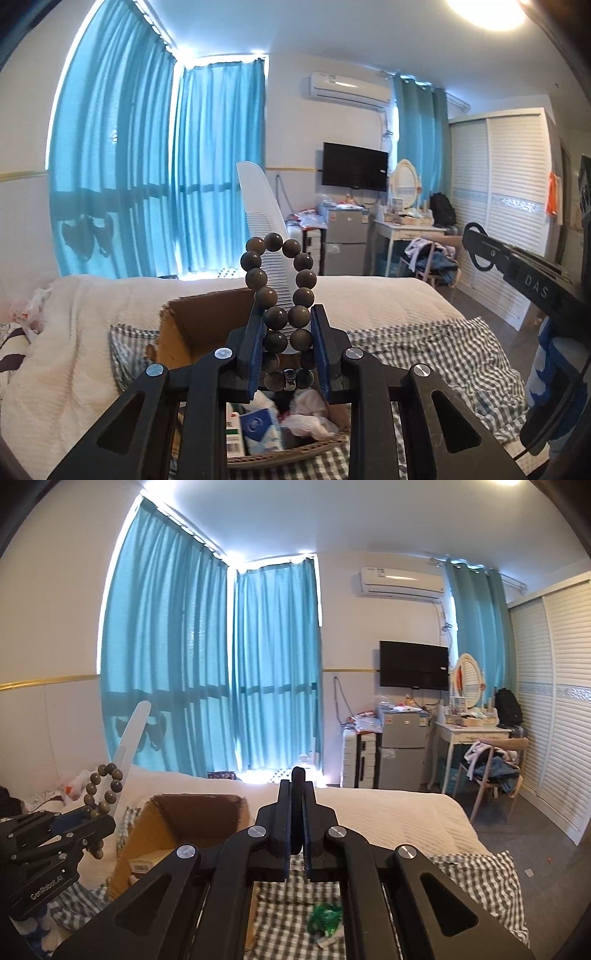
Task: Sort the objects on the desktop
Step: 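Lift and carry the bracelet and comb with the left gripper over the box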
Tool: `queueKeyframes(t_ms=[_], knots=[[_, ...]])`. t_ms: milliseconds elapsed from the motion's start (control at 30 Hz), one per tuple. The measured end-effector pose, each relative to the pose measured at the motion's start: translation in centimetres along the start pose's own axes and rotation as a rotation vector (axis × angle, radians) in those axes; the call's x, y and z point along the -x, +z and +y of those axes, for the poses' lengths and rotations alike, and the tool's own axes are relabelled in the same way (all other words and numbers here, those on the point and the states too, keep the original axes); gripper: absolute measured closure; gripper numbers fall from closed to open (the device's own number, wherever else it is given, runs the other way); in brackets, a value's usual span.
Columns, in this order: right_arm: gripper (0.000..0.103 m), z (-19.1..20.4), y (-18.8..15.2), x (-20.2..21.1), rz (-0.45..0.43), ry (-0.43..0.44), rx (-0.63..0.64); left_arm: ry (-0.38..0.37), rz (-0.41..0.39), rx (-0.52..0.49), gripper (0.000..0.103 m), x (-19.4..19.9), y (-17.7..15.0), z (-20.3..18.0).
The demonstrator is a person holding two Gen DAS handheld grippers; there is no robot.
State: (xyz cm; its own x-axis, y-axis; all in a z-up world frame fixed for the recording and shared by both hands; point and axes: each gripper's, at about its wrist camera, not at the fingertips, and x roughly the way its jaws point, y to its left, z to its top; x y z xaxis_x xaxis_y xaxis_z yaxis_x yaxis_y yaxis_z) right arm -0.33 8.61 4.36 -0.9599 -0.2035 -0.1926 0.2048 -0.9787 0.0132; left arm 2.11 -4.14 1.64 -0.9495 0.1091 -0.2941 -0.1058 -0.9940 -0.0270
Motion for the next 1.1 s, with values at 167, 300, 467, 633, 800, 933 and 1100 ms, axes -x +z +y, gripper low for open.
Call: queueKeyframes(t_ms=[167,300,467,633,800,933,1100], knots=[[0.099,2.1,-0.2,-1.0,0.006,0.039,0.019,0.025,0.003,0.024,0.079,-0.3,0.1,1.4],[0.099,3.2,-0.6,-1.7,0.011,0.071,0.029,0.040,0.008,0.033,0.079,-0.6,0.0,2.2],[0.099,4.7,-1.4,-3.1,0.028,0.113,0.036,0.070,0.024,0.035,0.079,-1.0,-0.3,2.9],[0.099,5.9,-2.3,-4.4,0.052,0.147,0.055,0.101,0.056,0.042,0.079,-2.1,-1.0,3.8],[0.099,7.1,-3.5,-5.6,0.076,0.184,0.078,0.119,0.100,0.047,0.079,-3.6,-2.1,4.4],[0.099,8.3,-4.4,-6.7,0.094,0.212,0.093,0.131,0.134,0.038,0.079,-4.7,-3.0,4.4],[0.099,8.9,-6.0,-8.5,0.137,0.244,0.107,0.130,0.191,0.034,0.079,-6.6,-4.2,4.1]])
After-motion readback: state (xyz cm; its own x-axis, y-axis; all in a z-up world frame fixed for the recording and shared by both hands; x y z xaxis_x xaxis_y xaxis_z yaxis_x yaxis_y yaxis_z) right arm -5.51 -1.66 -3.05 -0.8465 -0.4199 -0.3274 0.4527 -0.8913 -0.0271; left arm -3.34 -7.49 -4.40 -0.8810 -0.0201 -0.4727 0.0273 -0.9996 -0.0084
